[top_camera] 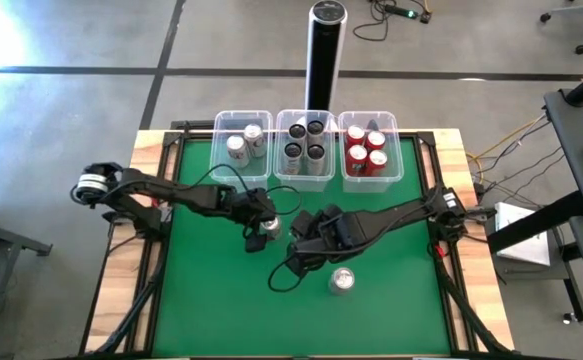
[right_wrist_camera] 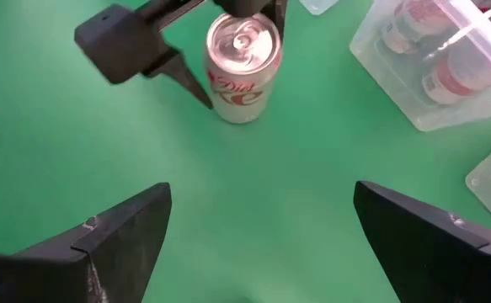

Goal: Sort soda cans
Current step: Put the silver soda can into the left transparent bin

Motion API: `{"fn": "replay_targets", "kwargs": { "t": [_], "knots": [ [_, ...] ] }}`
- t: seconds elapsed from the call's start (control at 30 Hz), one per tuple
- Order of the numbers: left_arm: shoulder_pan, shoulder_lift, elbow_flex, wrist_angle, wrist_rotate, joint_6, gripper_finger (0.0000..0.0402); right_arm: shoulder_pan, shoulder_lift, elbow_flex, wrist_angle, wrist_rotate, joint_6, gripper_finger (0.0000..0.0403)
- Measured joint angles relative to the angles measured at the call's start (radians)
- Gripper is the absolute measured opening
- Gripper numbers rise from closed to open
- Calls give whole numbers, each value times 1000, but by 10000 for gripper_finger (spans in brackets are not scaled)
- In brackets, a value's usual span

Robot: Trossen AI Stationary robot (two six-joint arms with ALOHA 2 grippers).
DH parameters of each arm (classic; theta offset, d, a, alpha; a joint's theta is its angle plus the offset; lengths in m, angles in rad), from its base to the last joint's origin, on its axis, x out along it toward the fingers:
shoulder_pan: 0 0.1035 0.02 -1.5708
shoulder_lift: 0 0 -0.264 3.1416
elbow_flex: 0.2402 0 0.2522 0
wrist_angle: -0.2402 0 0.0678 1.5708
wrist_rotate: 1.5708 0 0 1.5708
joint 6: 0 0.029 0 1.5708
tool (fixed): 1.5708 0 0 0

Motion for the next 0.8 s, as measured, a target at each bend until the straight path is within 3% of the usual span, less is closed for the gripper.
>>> {"fn": "replay_targets", "kwargs": {
  "t": [0.3,0.47,0.57,0.8],
  "knots": [
    [0,-11,0,15,3,-57,296,5,0,0,1,0,8,368],
    [1,-48,30,-73,-18,-118,289,5,0,0,1,0,9,368],
    [1,-96,142,-227,-60,-122,289,5,0,0,1,0,13,368],
    [36,-189,505,-563,-171,44,289,5,0,0,5,0,10,368]
  ]
}}
